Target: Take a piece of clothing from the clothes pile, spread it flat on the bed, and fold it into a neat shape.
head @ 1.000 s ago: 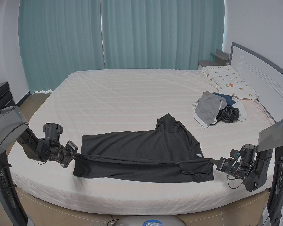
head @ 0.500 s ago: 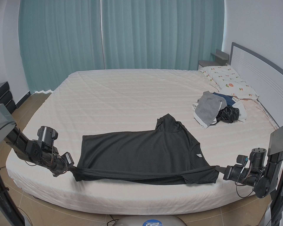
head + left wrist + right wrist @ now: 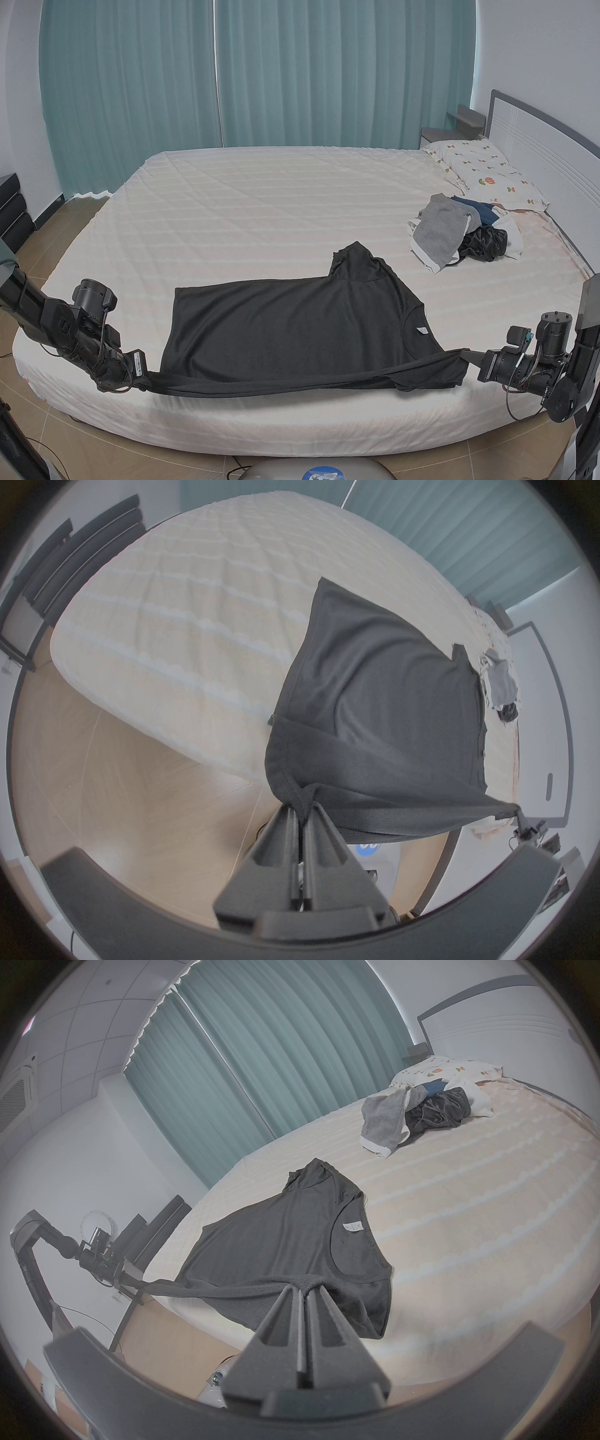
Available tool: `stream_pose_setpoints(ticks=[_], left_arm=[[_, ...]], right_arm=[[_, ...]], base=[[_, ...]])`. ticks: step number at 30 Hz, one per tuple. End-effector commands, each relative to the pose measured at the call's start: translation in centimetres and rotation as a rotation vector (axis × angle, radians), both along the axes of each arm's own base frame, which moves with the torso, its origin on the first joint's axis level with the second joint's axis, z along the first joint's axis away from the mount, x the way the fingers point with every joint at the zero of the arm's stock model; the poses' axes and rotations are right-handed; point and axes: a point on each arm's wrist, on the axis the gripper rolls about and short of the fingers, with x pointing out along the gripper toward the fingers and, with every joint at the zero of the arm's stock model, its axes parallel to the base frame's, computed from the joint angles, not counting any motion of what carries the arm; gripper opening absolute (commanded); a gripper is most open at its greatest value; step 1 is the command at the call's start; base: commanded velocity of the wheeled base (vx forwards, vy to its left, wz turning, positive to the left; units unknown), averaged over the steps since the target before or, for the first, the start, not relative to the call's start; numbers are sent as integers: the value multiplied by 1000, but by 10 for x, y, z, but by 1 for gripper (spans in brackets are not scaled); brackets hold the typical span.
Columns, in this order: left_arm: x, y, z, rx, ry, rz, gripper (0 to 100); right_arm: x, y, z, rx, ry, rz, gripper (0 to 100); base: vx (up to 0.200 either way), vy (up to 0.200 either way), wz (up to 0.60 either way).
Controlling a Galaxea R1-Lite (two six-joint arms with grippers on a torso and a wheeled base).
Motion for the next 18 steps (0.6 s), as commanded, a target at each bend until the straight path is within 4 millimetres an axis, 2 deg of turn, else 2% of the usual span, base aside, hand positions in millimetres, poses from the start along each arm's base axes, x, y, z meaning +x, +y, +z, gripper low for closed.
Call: stream_pose_setpoints(ticks=[1,13,18], left_arm=[[-10,1,7,15,-14,-35,0],[-30,0,3,54,54,-166,0],[-32,0,3,54,61,-169,0]], right_arm=[[-4,-2,2,-8,-8,-2,0],[-13,-5,0,-69,0,13,0],[-14,-6,0,-72,2,11,0]], base=[[0,0,0],[0,0,0],[0,0,0]])
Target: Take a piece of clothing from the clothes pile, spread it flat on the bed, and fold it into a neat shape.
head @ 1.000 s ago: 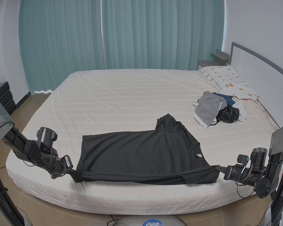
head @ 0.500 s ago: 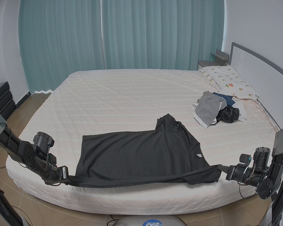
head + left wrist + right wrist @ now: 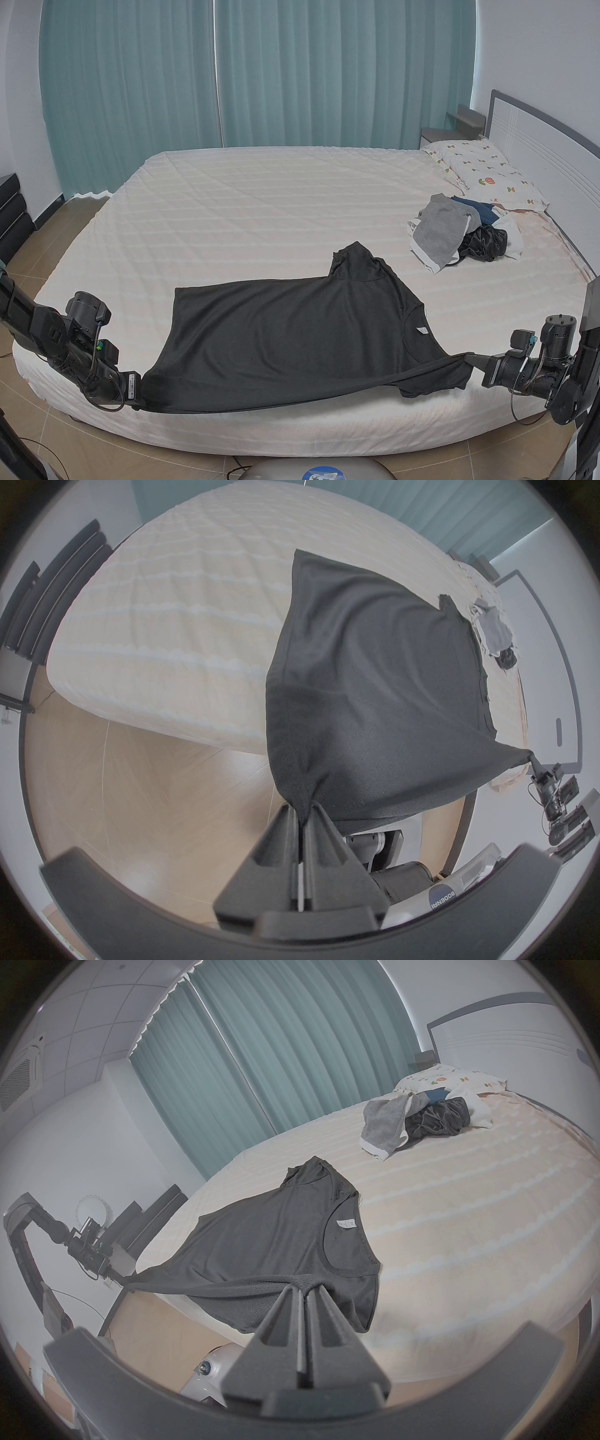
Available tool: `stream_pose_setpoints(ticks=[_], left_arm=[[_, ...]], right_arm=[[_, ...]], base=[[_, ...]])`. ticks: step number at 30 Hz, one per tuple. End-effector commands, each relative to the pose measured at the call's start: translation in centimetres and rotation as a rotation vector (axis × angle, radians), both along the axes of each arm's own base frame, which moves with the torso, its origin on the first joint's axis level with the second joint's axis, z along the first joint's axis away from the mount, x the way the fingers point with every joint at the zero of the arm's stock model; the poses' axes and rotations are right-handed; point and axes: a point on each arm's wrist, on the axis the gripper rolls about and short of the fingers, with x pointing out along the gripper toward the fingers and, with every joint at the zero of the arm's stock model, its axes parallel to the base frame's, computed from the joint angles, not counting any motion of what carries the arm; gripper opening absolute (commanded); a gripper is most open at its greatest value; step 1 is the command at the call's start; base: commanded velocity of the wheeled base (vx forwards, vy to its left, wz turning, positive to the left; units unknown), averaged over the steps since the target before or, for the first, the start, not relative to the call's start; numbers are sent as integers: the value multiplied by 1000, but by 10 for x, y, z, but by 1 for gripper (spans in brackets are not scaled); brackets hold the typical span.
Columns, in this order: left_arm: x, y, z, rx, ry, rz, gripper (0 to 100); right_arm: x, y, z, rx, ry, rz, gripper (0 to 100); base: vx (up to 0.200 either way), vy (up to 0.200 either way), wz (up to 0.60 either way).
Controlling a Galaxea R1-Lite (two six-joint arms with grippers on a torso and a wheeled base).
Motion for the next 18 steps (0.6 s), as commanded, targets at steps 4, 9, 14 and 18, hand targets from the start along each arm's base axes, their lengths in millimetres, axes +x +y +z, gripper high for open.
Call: stream_pose_setpoints(ticks=[4,9,14,18], left_arm=[[-9,0,0,12,58,-50,0],[-14,0,3,16,77,-72,0],[-20,0,5,24,105,-131,0],[-21,0,5,26,117,-133,0]], right_arm=[[-10,-1,-1,-50,53,25,0],[-14,-4,-1,-84,66,37,0],[-14,-7,-3,-103,71,33,0],[-15,-7,-2,-106,71,34,0]], base=[[0,0,0],[0,0,0],[0,0,0],[0,0,0]])
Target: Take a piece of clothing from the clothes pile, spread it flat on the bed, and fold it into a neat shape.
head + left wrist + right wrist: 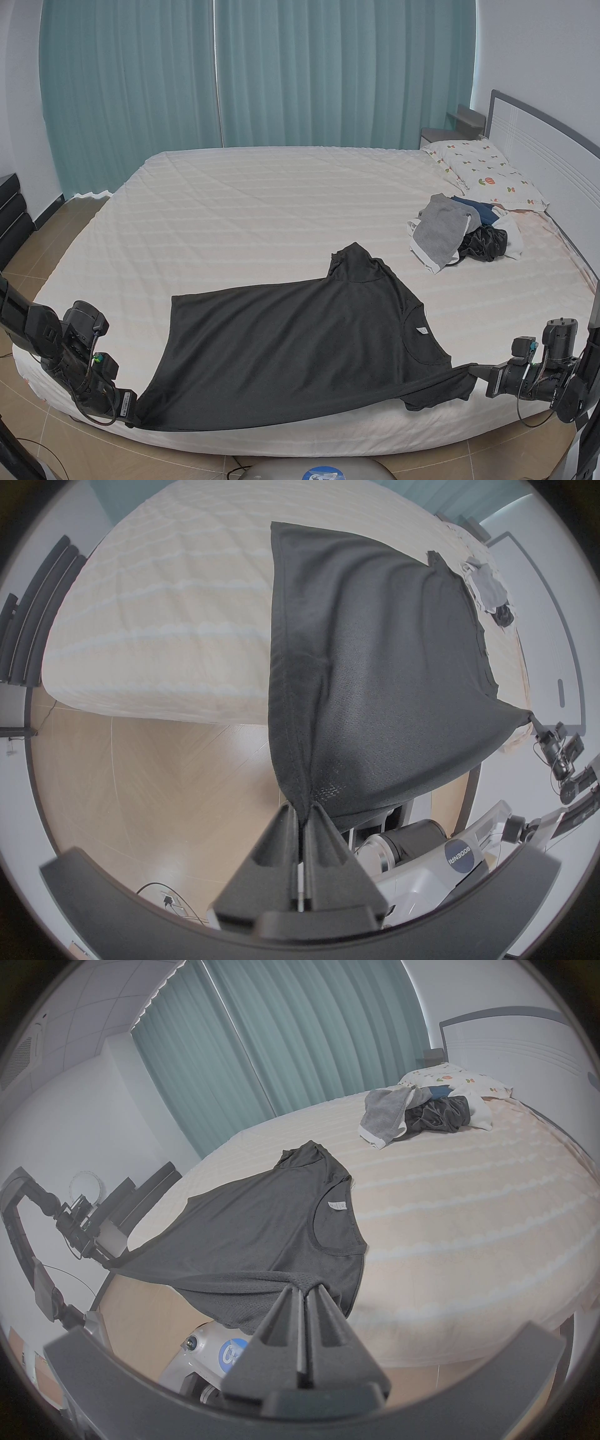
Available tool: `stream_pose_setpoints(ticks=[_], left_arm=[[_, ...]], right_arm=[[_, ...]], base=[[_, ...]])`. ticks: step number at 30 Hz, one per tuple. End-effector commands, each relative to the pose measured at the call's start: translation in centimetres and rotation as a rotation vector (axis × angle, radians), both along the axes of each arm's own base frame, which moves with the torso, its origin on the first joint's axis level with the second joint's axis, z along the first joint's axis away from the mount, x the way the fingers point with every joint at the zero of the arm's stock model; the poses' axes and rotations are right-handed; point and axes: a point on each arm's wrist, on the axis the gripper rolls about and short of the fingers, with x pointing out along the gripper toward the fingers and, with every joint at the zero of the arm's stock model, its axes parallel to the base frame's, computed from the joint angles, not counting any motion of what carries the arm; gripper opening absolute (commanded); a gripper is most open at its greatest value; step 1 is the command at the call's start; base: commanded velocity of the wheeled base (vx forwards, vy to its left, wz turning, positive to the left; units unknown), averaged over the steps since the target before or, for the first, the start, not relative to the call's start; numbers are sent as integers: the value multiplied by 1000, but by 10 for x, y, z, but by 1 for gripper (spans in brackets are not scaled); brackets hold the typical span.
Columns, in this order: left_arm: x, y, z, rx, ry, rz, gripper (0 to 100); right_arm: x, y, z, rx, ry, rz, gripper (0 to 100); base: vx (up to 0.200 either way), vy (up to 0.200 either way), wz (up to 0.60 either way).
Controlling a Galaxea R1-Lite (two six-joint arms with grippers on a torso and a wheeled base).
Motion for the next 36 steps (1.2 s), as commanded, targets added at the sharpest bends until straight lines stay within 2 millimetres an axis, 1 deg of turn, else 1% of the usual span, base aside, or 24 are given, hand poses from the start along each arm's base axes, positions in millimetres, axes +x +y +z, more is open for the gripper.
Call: stream_pose_setpoints(ticks=[1,5,8,11,13,14,15,17,18,19,23,27,28,31,32,33,36], left_arm=[[0,0,1,1,-5,0,0],[5,0,2,-1,-19,15,0],[9,1,4,-6,-42,33,0],[22,0,6,-29,-111,130,0],[33,1,3,-46,-160,194,0],[33,1,3,-46,-160,194,0],[45,1,-1,-68,-207,261,0],[56,1,-5,-89,-247,326,0],[56,1,-5,-89,-247,326,0],[65,1,-10,-107,-279,378,0],[81,1,-21,-138,-305,431,0],[93,2,-34,-162,-312,471,0],[100,1,-41,-173,-315,496,0],[113,2,-54,-195,-342,546,0],[113,2,-54,-195,-342,546,0],[120,2,-61,-209,-363,577,0],[128,2,-67,-232,-400,612,0]], right_arm=[[-5,-1,0,-2,15,-3,0],[-4,0,-2,-2,24,-1,0],[1,0,-2,1,7,-2,0],[13,0,-4,6,-7,-4,0],[18,0,-9,7,2,-5,0],[18,0,-9,7,2,-5,0],[26,-1,-12,9,-3,-10,0],[34,-1,-14,21,-14,-22,0],[34,-1,-14,21,-14,-22,0],[39,1,-14,51,-10,-36,0],[51,1,-16,93,-15,-60,0],[57,3,-26,94,6,-58,0],[61,5,-29,97,8,-50,0],[71,5,-35,110,-1,-59,0],[71,5,-35,110,-1,-59,0],[78,6,-39,128,-3,-69,0],[89,7,-48,149,-9,-101,0]], base=[[0,0,0],[0,0,0],[0,0,0],[0,0,0],[0,0,0],[0,0,0],[0,0,0],[0,0,0],[0,0,0],[0,0,0],[0,0,0],[0,0,0],[0,0,0],[0,0,0],[0,0,0],[0,0,0],[0,0,0]])
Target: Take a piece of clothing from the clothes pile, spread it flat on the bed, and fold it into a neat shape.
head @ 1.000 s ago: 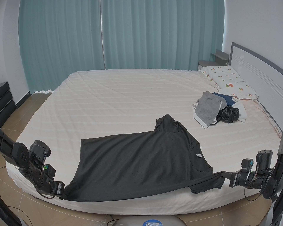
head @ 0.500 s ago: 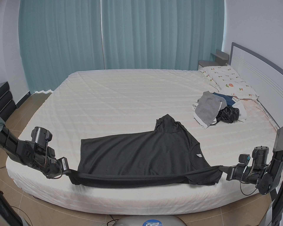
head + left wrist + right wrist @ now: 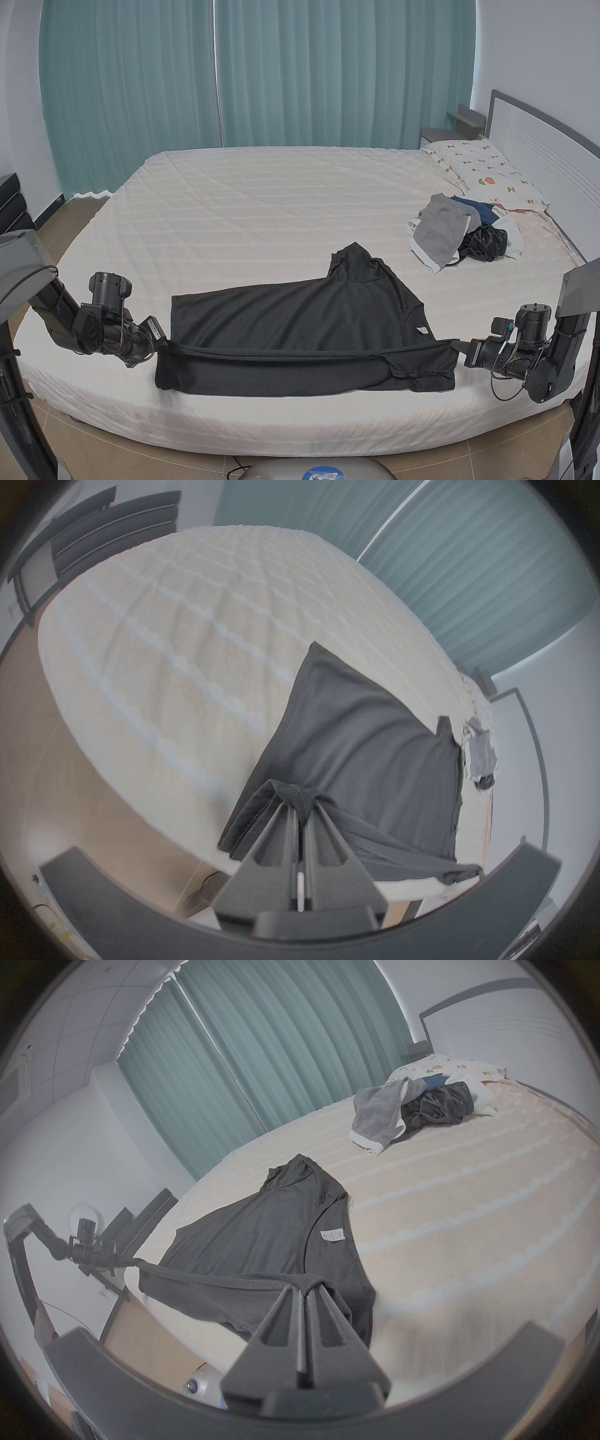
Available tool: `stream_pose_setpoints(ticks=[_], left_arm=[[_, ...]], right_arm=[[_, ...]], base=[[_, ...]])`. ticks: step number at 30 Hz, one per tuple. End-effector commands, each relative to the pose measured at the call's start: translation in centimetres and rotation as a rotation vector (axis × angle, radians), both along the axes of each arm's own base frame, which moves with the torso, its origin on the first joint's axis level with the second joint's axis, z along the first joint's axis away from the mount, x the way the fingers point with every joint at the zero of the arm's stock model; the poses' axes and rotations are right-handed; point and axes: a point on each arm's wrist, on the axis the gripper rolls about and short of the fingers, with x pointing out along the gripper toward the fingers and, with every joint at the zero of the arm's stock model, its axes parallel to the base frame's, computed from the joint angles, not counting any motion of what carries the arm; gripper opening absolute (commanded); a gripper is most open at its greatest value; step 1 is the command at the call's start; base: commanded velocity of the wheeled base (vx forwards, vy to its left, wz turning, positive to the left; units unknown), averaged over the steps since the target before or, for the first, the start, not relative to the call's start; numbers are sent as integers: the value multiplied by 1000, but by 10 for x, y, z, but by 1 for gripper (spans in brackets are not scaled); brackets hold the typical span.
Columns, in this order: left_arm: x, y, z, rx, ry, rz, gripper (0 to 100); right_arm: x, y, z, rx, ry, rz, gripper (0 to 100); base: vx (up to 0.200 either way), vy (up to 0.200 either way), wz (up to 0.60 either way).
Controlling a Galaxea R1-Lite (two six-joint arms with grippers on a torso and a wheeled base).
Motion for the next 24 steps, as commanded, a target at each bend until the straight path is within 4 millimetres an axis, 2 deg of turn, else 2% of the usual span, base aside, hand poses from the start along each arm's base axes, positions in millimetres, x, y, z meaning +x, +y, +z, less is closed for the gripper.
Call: stream_pose_setpoints(ticks=[1,4,12,20,21,24], left_arm=[[14,1,-32,-26,26,49,0],[18,1,-32,-35,-7,80,0],[24,1,-45,-31,11,86,0],[26,1,-47,-25,11,89,0],[26,0,-47,-19,12,91,100],[26,-3,-48,-17,14,86,100]], right_arm=[[22,3,-24,29,16,-38,0],[36,10,-31,45,-5,-66,0],[45,16,-41,45,0,-82,0],[52,16,-44,42,-13,-93,0],[52,16,-45,42,-13,-93,100],[55,16,-49,44,-9,-95,100]], base=[[0,0,0],[0,0,0],[0,0,0],[0,0,0],[0,0,0],[0,0,0]])
